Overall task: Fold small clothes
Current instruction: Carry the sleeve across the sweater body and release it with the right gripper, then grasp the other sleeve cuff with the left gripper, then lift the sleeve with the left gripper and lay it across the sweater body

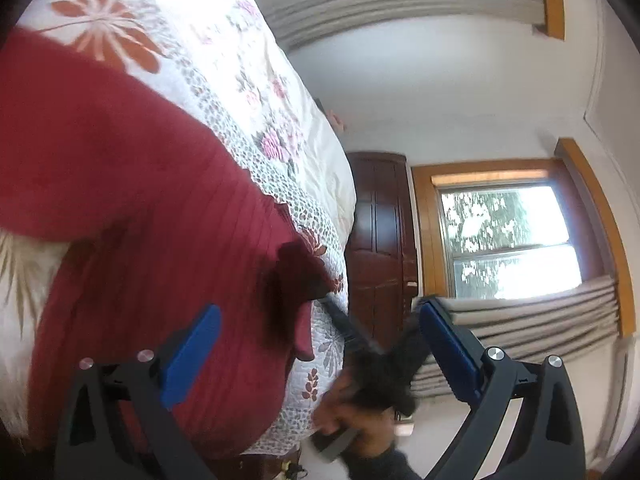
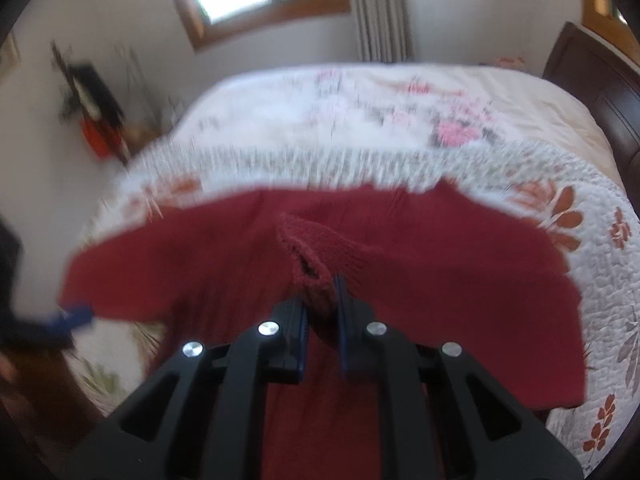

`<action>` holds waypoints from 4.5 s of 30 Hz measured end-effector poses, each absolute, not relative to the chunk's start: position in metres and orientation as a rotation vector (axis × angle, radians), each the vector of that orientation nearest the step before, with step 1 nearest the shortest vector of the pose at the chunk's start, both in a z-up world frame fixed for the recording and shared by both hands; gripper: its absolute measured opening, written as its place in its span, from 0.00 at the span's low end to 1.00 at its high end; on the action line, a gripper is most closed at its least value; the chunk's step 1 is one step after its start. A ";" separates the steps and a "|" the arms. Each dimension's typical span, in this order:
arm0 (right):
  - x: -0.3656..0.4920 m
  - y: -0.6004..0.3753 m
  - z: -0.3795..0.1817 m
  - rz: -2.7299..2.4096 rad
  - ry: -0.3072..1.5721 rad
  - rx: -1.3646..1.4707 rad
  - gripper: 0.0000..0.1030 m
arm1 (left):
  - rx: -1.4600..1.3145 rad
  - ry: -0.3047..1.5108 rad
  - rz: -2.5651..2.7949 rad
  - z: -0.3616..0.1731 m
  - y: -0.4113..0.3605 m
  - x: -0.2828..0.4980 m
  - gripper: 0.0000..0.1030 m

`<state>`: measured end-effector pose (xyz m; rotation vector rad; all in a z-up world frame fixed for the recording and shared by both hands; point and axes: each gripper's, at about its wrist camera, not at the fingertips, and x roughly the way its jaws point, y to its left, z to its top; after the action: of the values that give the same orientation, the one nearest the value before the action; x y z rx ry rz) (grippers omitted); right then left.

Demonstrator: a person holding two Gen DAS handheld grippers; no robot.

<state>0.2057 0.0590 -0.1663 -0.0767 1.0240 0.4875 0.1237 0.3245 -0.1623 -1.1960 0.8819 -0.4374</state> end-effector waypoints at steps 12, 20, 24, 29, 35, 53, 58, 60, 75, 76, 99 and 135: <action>0.160 0.058 -0.192 0.496 1.089 -0.123 0.39 | -1.223 1.198 -0.565 -0.241 0.299 0.207 0.96; 0.091 -0.019 -0.185 0.387 1.164 0.032 0.44 | -1.114 1.361 -0.543 -0.270 0.263 0.221 0.96; 0.074 -0.042 -0.188 0.336 1.197 0.163 0.46 | -1.059 1.395 -0.540 -0.272 0.248 0.231 0.96; 0.064 -0.045 -0.193 0.329 1.214 0.258 0.47 | -1.046 1.421 -0.522 -0.274 0.233 0.241 0.90; 0.061 -0.041 -0.183 0.346 1.186 0.252 0.47 | -0.941 1.498 -0.445 -0.270 0.228 0.248 0.11; 0.060 -0.052 -0.190 0.315 1.221 0.270 0.48 | -0.776 1.213 -0.454 -0.169 0.336 0.239 0.08; 0.061 -0.047 -0.191 0.329 1.229 0.248 0.48 | -0.878 1.270 -0.401 -0.229 0.358 0.226 0.08; 0.059 -0.044 -0.190 0.336 1.228 0.234 0.48 | -0.911 1.263 -0.399 -0.240 0.359 0.223 0.08; 0.053 -0.053 -0.189 0.332 1.229 0.226 0.48 | -0.805 1.315 -0.244 -0.265 0.369 0.214 0.16; 0.053 -0.054 -0.189 0.330 1.226 0.222 0.48 | -0.803 1.306 -0.227 -0.263 0.374 0.211 0.17; 0.083 -0.054 -0.170 0.395 1.186 0.191 0.52 | -1.131 0.851 -0.078 -0.211 0.464 0.103 0.95; 0.084 -0.057 -0.155 0.413 1.162 0.218 0.58 | -0.954 0.441 0.186 -0.098 0.576 0.029 0.08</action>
<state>0.0836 -0.0573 -0.1547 0.2179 1.1619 0.4130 0.0293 0.5758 -0.0980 -0.9543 0.4413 0.1859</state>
